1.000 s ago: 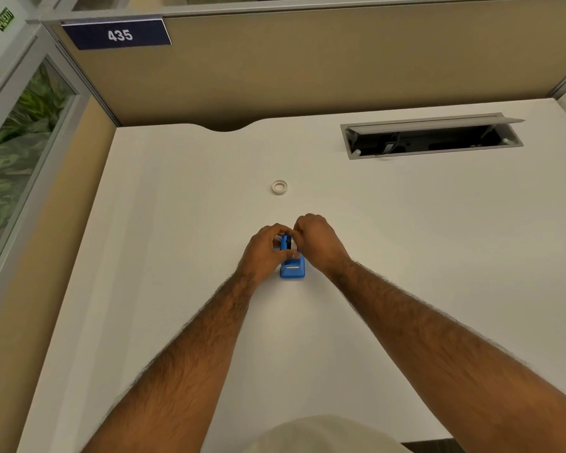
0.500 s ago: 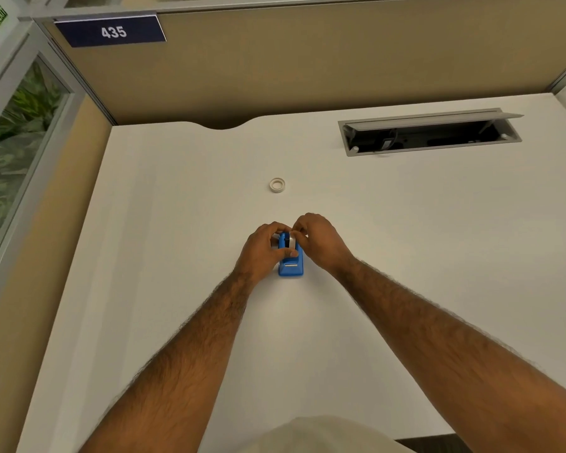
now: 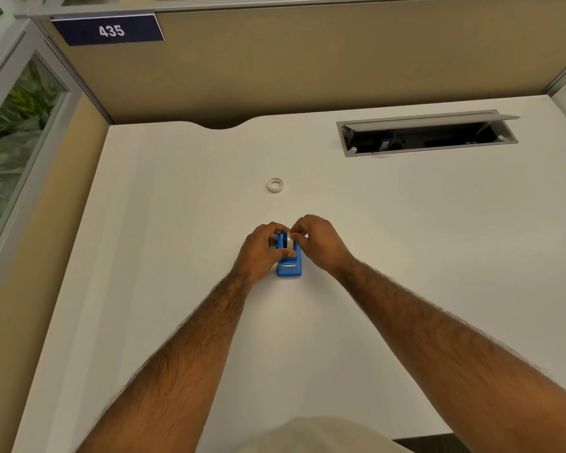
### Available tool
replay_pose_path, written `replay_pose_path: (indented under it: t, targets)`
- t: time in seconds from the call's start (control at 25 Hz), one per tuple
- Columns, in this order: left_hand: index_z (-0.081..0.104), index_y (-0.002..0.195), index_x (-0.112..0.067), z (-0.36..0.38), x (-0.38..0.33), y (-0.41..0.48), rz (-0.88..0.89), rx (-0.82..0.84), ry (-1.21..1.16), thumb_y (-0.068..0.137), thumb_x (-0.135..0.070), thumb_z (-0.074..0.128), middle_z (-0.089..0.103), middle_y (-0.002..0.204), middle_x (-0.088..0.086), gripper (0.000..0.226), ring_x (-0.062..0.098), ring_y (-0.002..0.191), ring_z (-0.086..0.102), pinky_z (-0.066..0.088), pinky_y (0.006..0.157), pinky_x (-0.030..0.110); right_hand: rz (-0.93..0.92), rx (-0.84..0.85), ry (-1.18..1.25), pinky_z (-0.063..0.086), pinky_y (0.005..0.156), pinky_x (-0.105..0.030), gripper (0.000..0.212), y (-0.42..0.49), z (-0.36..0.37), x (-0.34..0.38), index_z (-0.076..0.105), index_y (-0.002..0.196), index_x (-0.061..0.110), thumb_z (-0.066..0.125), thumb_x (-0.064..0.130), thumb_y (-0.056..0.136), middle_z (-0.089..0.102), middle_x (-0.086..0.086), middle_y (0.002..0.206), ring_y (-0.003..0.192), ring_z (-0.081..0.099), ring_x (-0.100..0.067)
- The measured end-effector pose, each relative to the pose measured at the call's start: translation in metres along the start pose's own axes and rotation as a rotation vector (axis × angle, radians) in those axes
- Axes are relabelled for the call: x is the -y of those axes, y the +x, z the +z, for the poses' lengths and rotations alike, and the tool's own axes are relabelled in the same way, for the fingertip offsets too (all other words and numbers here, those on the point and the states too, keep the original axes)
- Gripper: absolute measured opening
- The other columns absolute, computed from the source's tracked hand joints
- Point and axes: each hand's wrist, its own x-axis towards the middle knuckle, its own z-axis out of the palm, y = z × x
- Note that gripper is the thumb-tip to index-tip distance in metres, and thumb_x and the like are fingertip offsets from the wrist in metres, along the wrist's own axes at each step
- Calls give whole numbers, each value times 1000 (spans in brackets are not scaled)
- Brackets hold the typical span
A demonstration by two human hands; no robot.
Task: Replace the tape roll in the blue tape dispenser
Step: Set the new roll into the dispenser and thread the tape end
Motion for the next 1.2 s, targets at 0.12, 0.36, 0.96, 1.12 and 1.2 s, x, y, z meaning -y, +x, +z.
replay_pose_path:
  t: [0.12,0.36,0.96,1.12,1.2]
  targets:
    - [60,107,-28,0,0,0,-10,0,6,70,-23,88,64,112,-4,47,15,98,62,49,82,23,12,-2,-31,48,78,-30,18,3,-1,4,69,95,8,52,15,95,66,-7,94,86,58,-19]
    - [59,106,-31,-1,-1,1,-18,3,12,70,-23,88,63,112,-5,47,15,98,62,51,85,27,21,30,-79,49,77,-31,20,8,-7,9,68,98,6,50,15,96,67,-8,96,87,61,-21]
    - [61,114,-26,-1,-1,0,-16,-1,21,68,-27,89,64,117,-4,54,15,100,63,52,88,30,-156,80,-459,34,65,-28,14,12,-10,24,59,89,9,48,15,95,53,-4,82,76,45,-17]
    - [59,117,-27,-3,1,-3,4,17,14,66,-31,90,62,120,-6,60,17,105,63,54,91,33,-142,65,-386,32,65,-28,12,7,-10,24,52,84,12,48,16,94,49,-3,81,77,44,-17]
    - [54,129,-32,-9,1,-8,18,53,-22,65,-35,91,57,131,-7,74,15,111,60,52,96,33,-161,43,-409,31,64,-28,10,2,-10,23,56,89,10,48,14,94,50,-3,83,78,43,-17]
